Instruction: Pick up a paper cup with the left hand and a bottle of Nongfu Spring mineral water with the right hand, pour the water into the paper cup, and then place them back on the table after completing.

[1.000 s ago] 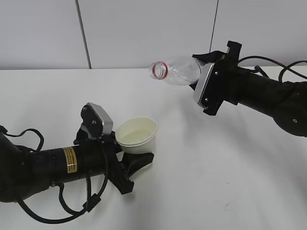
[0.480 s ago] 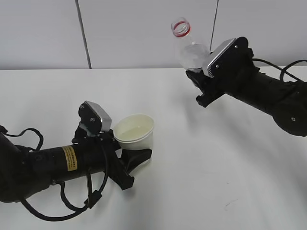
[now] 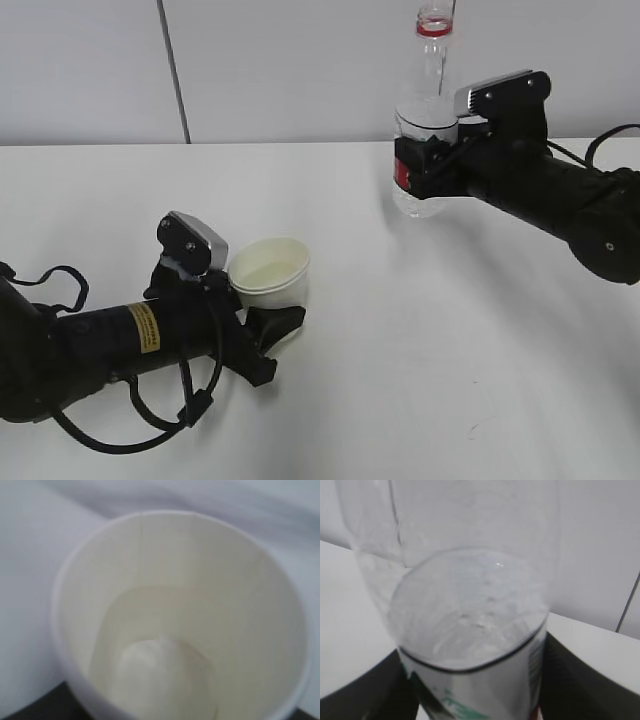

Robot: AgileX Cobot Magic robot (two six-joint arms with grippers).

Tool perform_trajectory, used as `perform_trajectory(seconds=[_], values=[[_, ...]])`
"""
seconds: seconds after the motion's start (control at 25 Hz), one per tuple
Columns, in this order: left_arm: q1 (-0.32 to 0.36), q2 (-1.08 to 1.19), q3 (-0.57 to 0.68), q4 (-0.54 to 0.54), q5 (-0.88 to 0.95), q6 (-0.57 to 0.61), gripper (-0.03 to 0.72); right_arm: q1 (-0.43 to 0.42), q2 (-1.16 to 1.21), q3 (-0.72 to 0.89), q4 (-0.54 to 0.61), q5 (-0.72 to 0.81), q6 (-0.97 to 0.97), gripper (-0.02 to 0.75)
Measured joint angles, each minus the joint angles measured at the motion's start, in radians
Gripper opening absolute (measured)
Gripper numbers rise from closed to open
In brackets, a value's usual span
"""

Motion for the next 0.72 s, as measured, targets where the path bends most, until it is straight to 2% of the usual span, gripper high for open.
perform_trajectory(seconds=[0.36,0.52,0.72], values=[[0.0,0.0,-0.001,-0.149,0.002,0.016,0.368,0.0,0.0,0.0,0.001,0.003,0.019,0.46],[0.002,0.0,-0.026,-0.176,0.003,0.019,0.368,0.0,0.0,0.0,0.001,0.003,0.021,0.46],[0.047,0.0,-0.06,-0.201,0.003,0.022,0.367,0.0,0.0,0.0,0.004,0.003,0.021,0.46]])
